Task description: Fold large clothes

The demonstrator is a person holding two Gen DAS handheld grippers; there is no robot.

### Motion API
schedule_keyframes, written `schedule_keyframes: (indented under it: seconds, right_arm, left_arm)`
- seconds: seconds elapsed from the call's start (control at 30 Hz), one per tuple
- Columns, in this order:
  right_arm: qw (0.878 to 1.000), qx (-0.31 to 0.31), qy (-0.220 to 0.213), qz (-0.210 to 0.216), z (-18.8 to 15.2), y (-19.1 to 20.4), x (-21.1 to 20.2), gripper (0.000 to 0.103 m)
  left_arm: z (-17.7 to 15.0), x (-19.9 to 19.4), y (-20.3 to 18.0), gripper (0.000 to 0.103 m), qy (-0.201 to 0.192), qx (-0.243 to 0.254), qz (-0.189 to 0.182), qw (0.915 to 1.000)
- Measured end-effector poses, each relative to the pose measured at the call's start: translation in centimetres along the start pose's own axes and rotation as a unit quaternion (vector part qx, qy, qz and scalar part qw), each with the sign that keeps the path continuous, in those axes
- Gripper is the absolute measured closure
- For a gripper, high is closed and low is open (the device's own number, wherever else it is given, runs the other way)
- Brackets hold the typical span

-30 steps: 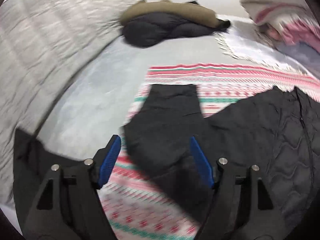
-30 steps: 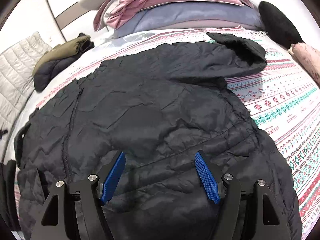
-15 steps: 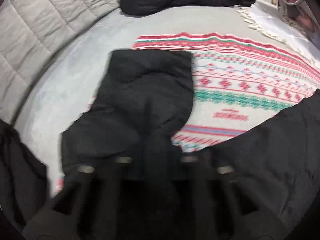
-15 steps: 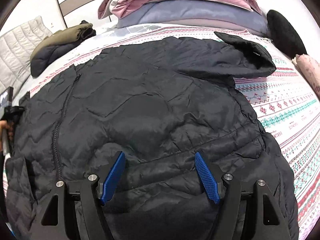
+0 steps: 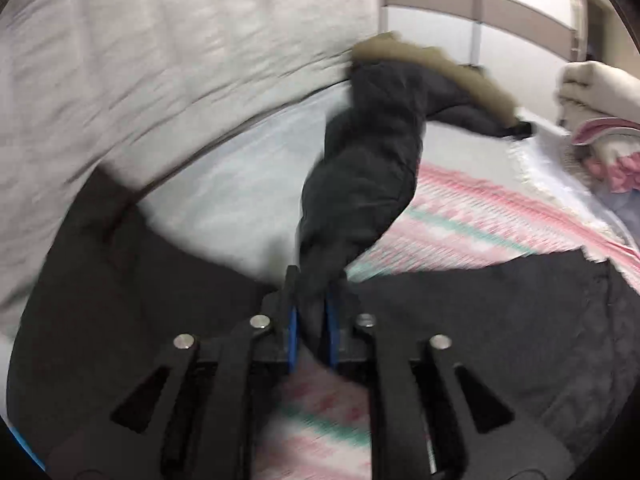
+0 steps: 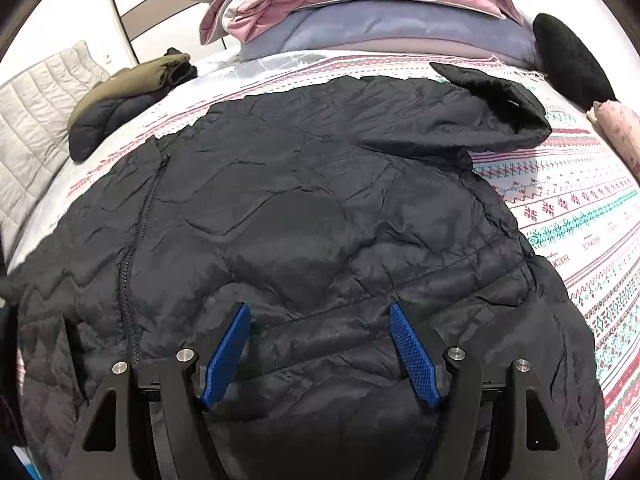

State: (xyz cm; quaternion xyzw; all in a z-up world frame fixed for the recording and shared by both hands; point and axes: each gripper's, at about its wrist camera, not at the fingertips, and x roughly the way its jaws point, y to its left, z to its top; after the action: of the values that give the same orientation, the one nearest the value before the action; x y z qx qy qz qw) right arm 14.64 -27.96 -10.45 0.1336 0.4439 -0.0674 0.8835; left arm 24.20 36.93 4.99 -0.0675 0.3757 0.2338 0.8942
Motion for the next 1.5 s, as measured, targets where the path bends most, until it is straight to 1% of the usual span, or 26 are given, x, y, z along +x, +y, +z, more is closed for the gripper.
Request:
schedule_keyframes:
  seconds: [0.07,0.1,0.13,0.17,0.2,0.27,0.33,0.37,0.47,0.53,0.6,0.63,0.7,0.77,0.87,0.97,1.03,1.07,1.13,1.17,1.23,1.27,1.33,1.37,1.43,1.5]
  right_arm:
    - [1.0,0.001,-0.002,0.002,0.0,-0.1,-0.1,0.03]
    - [1.0,0.001,-0.004,0.003,0.0,-0.1,-0.1,0.03]
    - [1.0,0.003,-0.009,-0.011,0.0,-0.2,-0.2,0.03]
    - [1.0,0.004,-0.008,-0.01,0.1,-0.3,-0.3,0.03]
    - [1.0,0.006,-0.007,-0.009,0.1,-0.4,-0.5,0.03]
    - [1.0,0.013,-0.009,-0.004,0.4,-0.9,-1.3,0.03]
    - [0.999,0.026,-0.024,0.001,1.1,-1.9,-2.5,0.03]
    - [0.999,0.03,-0.031,-0.001,1.4,-2.3,-3.1,0.03]
    - [0.998,0.034,-0.043,-0.015,3.1,-4.0,-4.7,0.03]
    - [0.998,0.029,-0.046,-0.029,4.5,-5.1,-5.4,0.03]
    - [0.997,0.027,-0.053,-0.049,6.4,-6.7,-5.9,0.03]
    - [0.996,0.022,-0.058,-0.068,7.7,-7.6,-5.9,0.03]
    - [0.993,0.01,-0.065,-0.098,10.2,-8.7,-5.3,0.03]
    - [0.99,-0.004,-0.067,-0.12,12.8,-9.8,-4.1,0.031]
    - [0.985,-0.03,-0.061,-0.159,16.0,-10.7,-1.4,0.032]
    - [0.978,-0.066,-0.057,-0.192,18.1,-11.1,2.2,0.04]
    - [0.972,-0.079,-0.04,-0.218,19.3,-11.9,5.3,0.057]
    - [0.969,-0.081,-0.029,-0.23,19.5,-12.3,6.7,0.06]
    - [0.964,-0.09,-0.013,-0.25,19.7,-13.1,8.7,0.092]
    - [0.961,-0.096,-0.011,-0.26,19.8,-13.5,9.3,0.095]
    - [0.967,-0.083,-0.03,-0.24,20.2,-14.2,8.5,0.098]
    - [0.97,-0.07,-0.057,-0.224,20.4,-14.7,6.9,0.098]
    - [0.969,-0.039,-0.11,-0.219,20.4,-16.3,3.3,0.098]
    - [0.969,-0.019,-0.121,-0.215,20.2,-17.4,1.9,0.098]
    - [0.974,0.037,-0.124,-0.188,18.9,-20.7,-0.6,0.097]
    - [0.981,0.077,-0.106,-0.144,17.3,-23.6,-1.5,0.092]
  left_arm:
    - [-1.8,1.1,2.4,0.056,0.03,-0.02,0.049,0.9981]
    - [-2.5,1.5,3.1,0.053,0.041,-0.026,0.075,0.996]
    - [-3.0,1.8,3.9,0.053,0.05,-0.031,0.102,0.993]
    - [-3.5,1.7,4.3,0.05,0.056,-0.034,0.11,0.9918]
    - [-3.9,1.2,4.7,0.048,0.056,-0.04,0.101,0.9925]
    - [-4.3,-0.3,4.3,0.032,0.048,-0.046,0.084,0.9943]
    - [-5.0,-2.2,2.9,0.022,0.035,-0.039,0.078,0.9956]
    - [-5.3,-3.1,2.2,0.02,0.03,-0.039,0.065,0.9967]
    - [-6.6,-5.7,-0.9,0.018,0.048,-0.028,0.016,0.9983]
    - [-7.6,-7.5,-3.7,0.017,0.057,-0.02,-0.045,0.9972]
    - [-8.7,-8.9,-6.1,0.014,0.058,-0.021,-0.103,0.9928]
    - [-9.5,-9.5,-7.5,0.013,0.054,-0.026,-0.129,0.9898]
    - [-11.2,-10.5,-10.1,0.012,0.033,-0.043,-0.161,0.9855]
    - [-13.2,-11.0,-13.1,0.012,0.007,-0.029,-0.191,0.9812]
    - [-16.0,-10.4,-17.1,0.012,-0.002,0.009,-0.207,0.9783]
    - [-18.2,-9.5,-19.6,0.012,-0.006,0.041,-0.223,0.974]
    - [-19.2,-8.6,-21.5,0.012,0.005,0.08,-0.224,0.9712]
    - [-19.5,-8.3,-22.4,0.012,0.01,0.099,-0.225,0.9693]
    - [-20.2,-8.7,-23.7,0.012,0.006,0.125,-0.225,0.9663]
    - [-20.5,-9.0,-24.0,0.012,0.004,0.134,-0.224,0.9654]
    - [-20.9,-9.0,-24.4,0.012,0.006,0.145,-0.226,0.9633]
    - [-21.1,-9.0,-24.3,0.012,0.007,0.147,-0.227,0.9628]
    - [-21.3,-8.8,-24.3,0.012,0.009,0.146,-0.225,0.9633]
    - [-21.4,-8.7,-24.3,0.012,0.01,0.145,-0.226,0.9632]
    - [-21.5,-8.7,-24.2,0.012,0.012,0.144,-0.23,0.9626]
    - [-21.6,-8.6,-24.1,0.012,0.015,0.143,-0.23,0.9625]
